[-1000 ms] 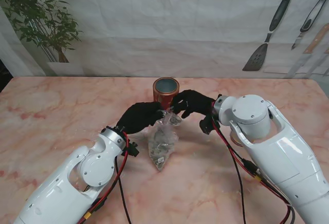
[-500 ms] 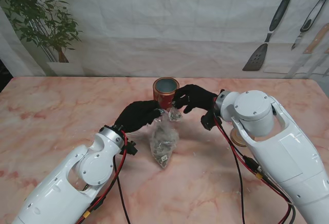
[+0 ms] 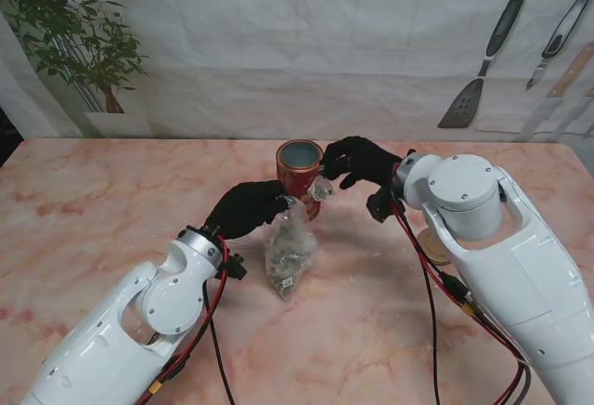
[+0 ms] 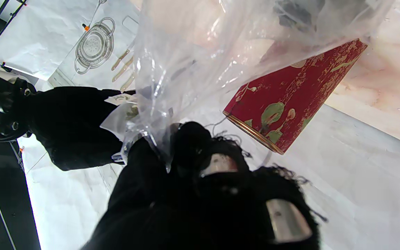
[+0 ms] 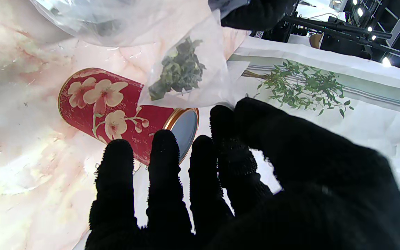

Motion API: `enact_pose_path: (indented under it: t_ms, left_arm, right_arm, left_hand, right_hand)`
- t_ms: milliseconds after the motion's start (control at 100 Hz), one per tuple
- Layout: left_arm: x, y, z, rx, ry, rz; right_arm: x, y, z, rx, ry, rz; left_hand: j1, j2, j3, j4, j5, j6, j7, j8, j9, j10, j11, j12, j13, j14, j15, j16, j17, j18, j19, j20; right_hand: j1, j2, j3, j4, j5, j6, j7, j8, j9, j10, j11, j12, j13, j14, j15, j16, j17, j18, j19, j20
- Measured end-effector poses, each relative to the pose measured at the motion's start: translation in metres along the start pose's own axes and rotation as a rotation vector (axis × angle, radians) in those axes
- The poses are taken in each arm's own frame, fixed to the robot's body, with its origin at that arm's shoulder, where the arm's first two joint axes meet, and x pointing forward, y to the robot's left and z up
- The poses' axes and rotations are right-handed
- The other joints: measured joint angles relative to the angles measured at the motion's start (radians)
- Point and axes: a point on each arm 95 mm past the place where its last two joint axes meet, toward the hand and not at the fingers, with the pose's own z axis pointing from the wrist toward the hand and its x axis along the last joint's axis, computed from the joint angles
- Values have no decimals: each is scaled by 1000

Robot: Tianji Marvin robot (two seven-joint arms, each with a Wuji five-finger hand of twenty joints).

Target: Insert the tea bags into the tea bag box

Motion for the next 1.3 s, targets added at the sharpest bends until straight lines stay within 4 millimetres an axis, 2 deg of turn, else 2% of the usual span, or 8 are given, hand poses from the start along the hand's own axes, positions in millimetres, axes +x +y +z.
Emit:
enact_pose_path:
  t_ms: [370,1080,1120,1300]
  left_arm:
    - [0,-1,-2,6,0,7]
    - [-3,-1,-5,-2,-3,10]
    - [-3,-1,-5,-3,-3,10]
    - [-3,-1,-5,-5,-4,10]
  right_arm:
    - [-1,15,19,-47,-20,44]
    - [-17,42,70,-138,-89,166]
    - [-17,43,73,-139,-95,166]
    - [-16,45,82,-151,-107,174]
  left_hand:
    - [0,0,0,0,0,0,0,0,0,0,0,0,0,0,0,0,0,0,0,0]
    - [0,0,0,0,0,0,0,0,0,0,0,0,0,0,0,0,0,0,0,0]
    - [0,0,0,0,0,0,0,0,0,0,0,0,0,0,0,0,0,0,0,0]
    - [0,0,0,0,0,0,0,0,0,0,0,0,0,0,0,0,0,0,0,0]
  right_hand:
    - [0,0,0,0,0,0,-3,1,10,4,0,1,1,0,8,1,1,0,0,0]
    - [2,0,0,0,1,1,-10,1,22,10,0,21,8,0,15,12,1,0,0,0]
    - [6,0,0,-19,1,1,-12,1,22,10,0,22,8,0,19,12,1,0,0,0]
    - [11,0,0,-20,1,3,-15,1,24,10,0,23,8,1,20,12,2,0,0,0]
